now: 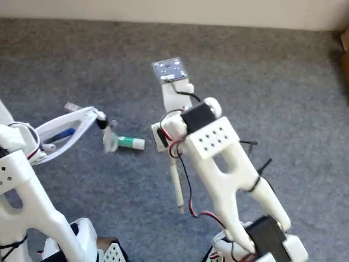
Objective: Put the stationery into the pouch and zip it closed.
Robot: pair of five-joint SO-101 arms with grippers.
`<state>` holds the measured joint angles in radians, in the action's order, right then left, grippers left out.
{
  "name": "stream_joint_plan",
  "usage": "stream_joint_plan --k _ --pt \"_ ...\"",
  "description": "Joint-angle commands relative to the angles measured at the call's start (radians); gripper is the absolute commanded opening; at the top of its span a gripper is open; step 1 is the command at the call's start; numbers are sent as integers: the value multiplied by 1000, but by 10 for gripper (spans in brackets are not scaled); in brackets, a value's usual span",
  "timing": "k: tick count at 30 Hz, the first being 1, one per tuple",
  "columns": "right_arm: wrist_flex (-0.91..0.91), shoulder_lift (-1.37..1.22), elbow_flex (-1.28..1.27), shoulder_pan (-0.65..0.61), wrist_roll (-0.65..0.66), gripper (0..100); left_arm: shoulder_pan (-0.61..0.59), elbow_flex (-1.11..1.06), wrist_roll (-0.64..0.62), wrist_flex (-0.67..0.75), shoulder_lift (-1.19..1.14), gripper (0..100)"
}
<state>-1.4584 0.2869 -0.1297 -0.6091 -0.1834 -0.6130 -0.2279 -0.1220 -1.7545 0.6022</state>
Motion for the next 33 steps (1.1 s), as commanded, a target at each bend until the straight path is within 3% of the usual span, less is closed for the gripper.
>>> stream_joint_plan --k 1,7,17,27,33 --pt "59 133 -19 -8 -35 5 87 87 -8 -9 -2 7" --pt "202 314 -84 -16 -35 5 140 59 -8 -9 -4 7" --pt "438 539 -199 -239 -35 5 145 33 -8 -9 -4 7" --pt "602 564 -193 -410 -28 5 145 33 -9 -9 -4 7" --pt "817 562 -191 -447 -28 5 145 33 -9 -9 -4 7"
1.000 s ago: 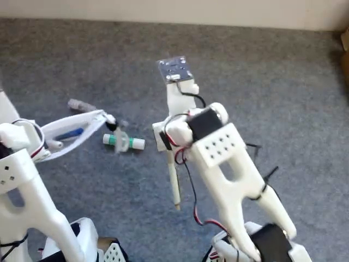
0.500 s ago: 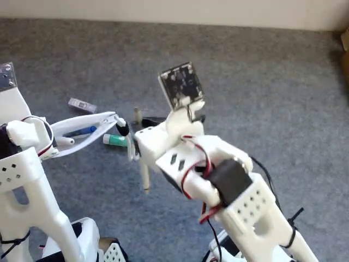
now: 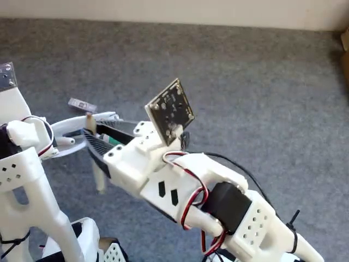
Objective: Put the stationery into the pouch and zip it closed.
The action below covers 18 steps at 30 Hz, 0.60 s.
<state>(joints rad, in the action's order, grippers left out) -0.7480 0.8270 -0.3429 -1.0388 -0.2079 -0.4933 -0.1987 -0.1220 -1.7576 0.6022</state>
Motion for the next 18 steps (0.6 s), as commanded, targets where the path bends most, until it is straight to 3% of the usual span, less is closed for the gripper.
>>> stream_joint_plan --k 1,13,18 --pt "143 21 21 -16 -3 5 25 4 -9 -6 -4 7" --pt "435 18 13 -8 2 5 22 -10 -9 -6 -4 7" --pt "479 -18 -10 35 138 5 24 -18 -9 -5 -4 7"
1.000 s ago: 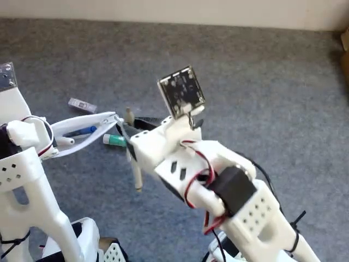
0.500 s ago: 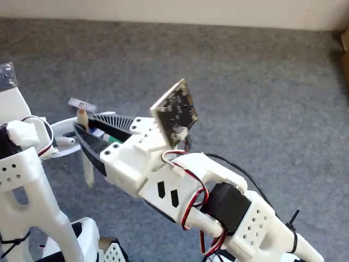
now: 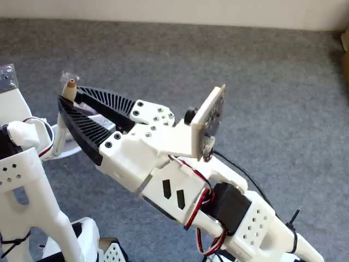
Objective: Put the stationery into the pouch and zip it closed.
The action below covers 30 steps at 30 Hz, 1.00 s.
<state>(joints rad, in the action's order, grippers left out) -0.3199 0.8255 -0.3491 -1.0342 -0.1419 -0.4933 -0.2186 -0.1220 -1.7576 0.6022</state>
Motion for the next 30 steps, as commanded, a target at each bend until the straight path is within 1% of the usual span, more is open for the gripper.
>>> stream_joint_plan --k 1,7,10,25,27,28,30 --pt "74 -30 -19 39 87 5 24 2 -9 -5 -4 7" --pt "237 -113 -128 84 100 5 21 -1 -9 -5 -2 7" --pt "269 -128 -173 87 100 5 19 -1 -9 -5 -2 7" --pt "263 -139 -205 85 94 11 19 -1 -9 -5 -1 7" --pt "240 -139 -203 85 94 14 19 -1 -9 -5 -1 7" --pt "216 -139 -199 84 94 28 19 -1 -9 -5 -1 7" --pt "160 -137 -196 84 94 86 19 -1 -9 -5 -1 7"
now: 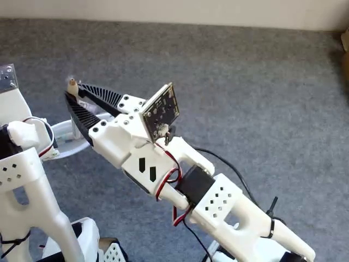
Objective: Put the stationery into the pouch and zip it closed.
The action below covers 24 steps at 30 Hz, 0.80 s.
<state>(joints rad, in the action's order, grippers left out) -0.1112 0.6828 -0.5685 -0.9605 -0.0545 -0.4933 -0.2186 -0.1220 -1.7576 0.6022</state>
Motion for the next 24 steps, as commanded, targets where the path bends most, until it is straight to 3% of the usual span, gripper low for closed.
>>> stream_joint_plan --k 1,3,24 --pt "-76 5 24 10 6 116 19 -1 -9 -5 -1 7" --pt "-125 4 24 10 6 158 19 -1 -9 -5 -1 7" --pt "-148 4 27 15 11 159 -1 4 -9 -6 4 7"
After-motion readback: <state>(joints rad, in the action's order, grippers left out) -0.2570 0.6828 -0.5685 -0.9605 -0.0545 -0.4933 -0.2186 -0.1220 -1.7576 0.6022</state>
